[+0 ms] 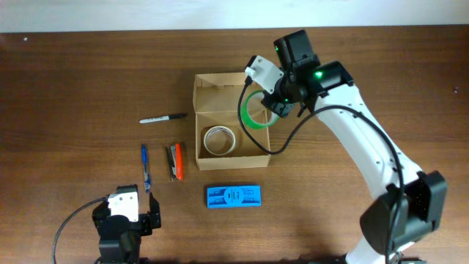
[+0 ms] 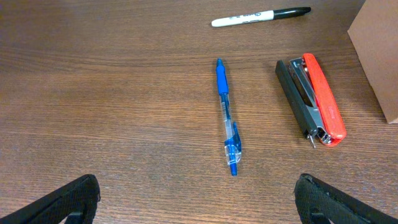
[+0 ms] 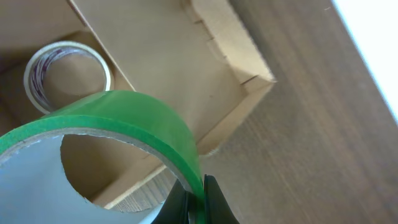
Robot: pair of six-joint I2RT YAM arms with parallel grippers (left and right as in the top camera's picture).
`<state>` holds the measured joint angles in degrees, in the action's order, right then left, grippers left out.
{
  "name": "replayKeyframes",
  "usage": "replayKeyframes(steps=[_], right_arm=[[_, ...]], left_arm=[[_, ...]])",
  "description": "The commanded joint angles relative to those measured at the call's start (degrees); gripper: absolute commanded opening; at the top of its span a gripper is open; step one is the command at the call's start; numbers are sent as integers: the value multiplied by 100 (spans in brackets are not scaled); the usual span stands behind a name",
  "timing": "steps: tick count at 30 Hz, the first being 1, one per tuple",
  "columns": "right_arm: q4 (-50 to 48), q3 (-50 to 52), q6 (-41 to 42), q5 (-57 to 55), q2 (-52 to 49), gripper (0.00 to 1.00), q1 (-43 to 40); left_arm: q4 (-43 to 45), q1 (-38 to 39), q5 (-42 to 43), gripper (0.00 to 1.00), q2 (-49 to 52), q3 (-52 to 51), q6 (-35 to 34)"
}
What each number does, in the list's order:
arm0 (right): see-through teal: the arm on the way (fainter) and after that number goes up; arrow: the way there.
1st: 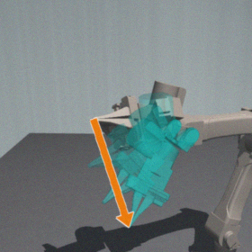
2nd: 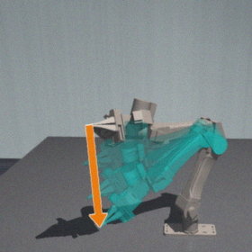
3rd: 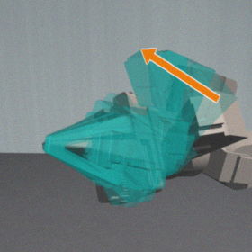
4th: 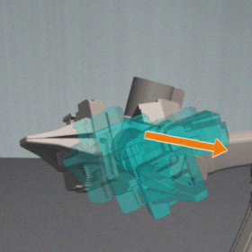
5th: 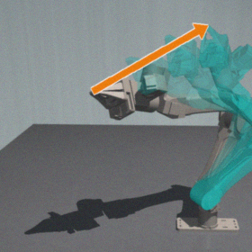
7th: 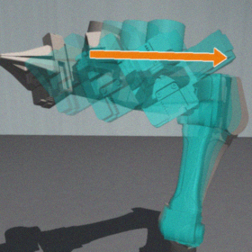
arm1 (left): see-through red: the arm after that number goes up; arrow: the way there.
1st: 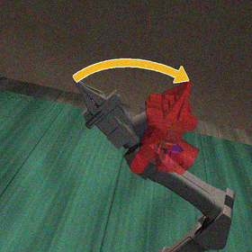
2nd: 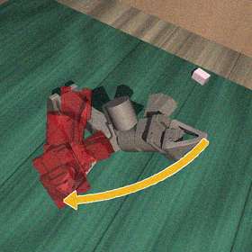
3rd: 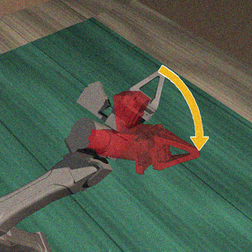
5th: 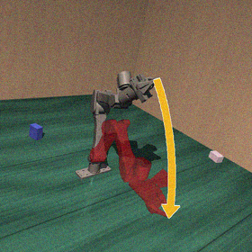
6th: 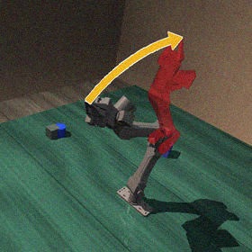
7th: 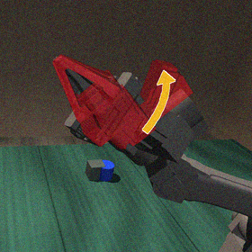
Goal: Pack container
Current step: 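Lift the green tape roll into the box and release it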
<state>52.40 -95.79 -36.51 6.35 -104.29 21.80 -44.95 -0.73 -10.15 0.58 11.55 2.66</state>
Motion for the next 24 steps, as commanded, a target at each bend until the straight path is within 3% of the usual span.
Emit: replayKeyframes(steps=[1, 24], right_arm=[[-109, -168, -74, 232, -120, 4, 103], [463, -166, -59, 229, -575, 4, 599]], left_arm=[[-4, -9, -61, 100, -28, -48, 109], [-4, -9, -61, 100, -28, -48, 109]])
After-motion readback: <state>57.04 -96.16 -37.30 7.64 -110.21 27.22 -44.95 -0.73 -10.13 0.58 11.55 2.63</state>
